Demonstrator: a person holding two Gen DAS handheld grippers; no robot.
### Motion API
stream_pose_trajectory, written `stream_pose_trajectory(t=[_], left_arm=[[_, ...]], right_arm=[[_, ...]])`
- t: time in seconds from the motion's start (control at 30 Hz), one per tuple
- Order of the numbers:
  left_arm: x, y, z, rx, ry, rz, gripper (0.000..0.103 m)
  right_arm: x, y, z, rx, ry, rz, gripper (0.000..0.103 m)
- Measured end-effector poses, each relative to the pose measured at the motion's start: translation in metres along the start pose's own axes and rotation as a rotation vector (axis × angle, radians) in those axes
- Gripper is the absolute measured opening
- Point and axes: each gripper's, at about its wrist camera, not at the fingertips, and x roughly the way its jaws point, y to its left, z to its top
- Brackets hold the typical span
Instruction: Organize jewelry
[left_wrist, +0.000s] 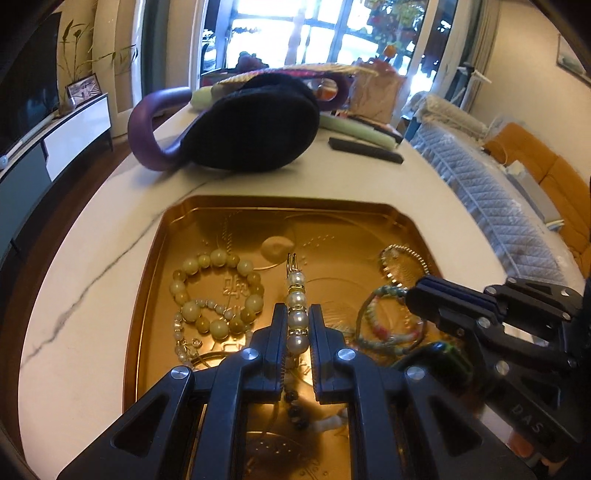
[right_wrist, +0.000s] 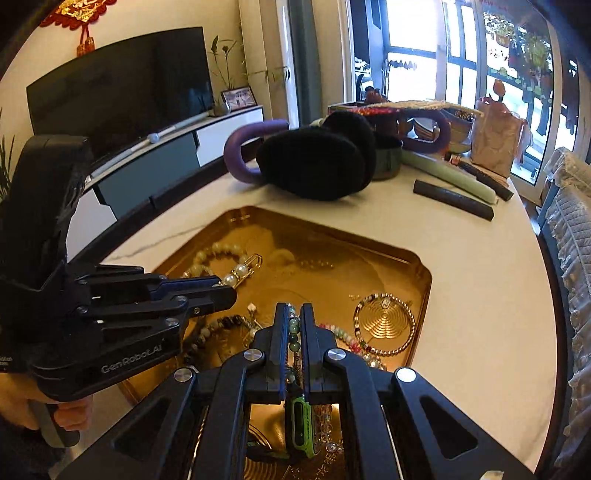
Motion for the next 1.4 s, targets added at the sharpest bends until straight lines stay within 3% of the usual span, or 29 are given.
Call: stream_pose_trajectory(t=[0.07, 0.13, 0.2, 0.27, 0.43, 0.5, 0.6, 0.77, 0.9, 1.0, 1.2, 1.4], left_arm=[[-0.001, 0.0, -0.002, -0.002, 0.0, 0.003, 0.012], [-0.005, -0.002, -0.002, 0.0, 0.005, 0.006, 0.017], [-0.015, -0.001, -0.002, -0.019, -0.006, 0.023, 0.048], [-0.029, 0.001, -0.002, -0.039, -0.04, 0.042, 0.069], [-0.087, -0.002, -0.005, -0.068, -0.117, 0.01, 0.077], [-0.115, -0.01, -0.009, -0.053, -0.153, 0.01, 0.088], [-0.159, -0.027, -0.024, -0.006, -0.206, 0.023, 0.091], [-0.207, -0.053, -0.047, -0.013, -0.198, 0.059, 0.093], [-0.233, -0.077, -0.074, -0.028, -0.215, 0.241, 0.102], [-0.244, -0.09, -0.097, -0.014, -0.216, 0.247, 0.102], [-0.25, -0.104, -0.124, -0.003, -0.147, 0.321, 0.103], [-0.251, -0.107, -0.139, -0.007, -0.116, 0.328, 0.103]], right_arm=[[0.001, 0.0, -0.002, 0.006, 0.011, -0.027, 0.007], [-0.004, -0.001, -0.004, 0.035, 0.003, -0.059, 0.023], [-0.011, -0.005, -0.006, 0.07, -0.004, -0.063, 0.068], [-0.024, -0.008, -0.009, 0.108, -0.021, -0.08, 0.068], [-0.061, -0.003, -0.017, 0.143, -0.029, -0.095, 0.077], [-0.08, 0.005, -0.02, 0.142, -0.045, -0.1, 0.084], [-0.117, 0.026, -0.021, 0.118, -0.089, -0.099, 0.094], [-0.17, 0.065, -0.03, 0.086, -0.157, -0.143, 0.1], [-0.191, 0.081, -0.05, 0.143, -0.161, -0.227, 0.1], [-0.199, 0.086, -0.07, 0.199, -0.112, -0.186, 0.1], [-0.207, 0.094, -0.101, 0.236, -0.047, -0.19, 0.1], [-0.209, 0.098, -0.117, 0.263, -0.04, -0.176, 0.1]])
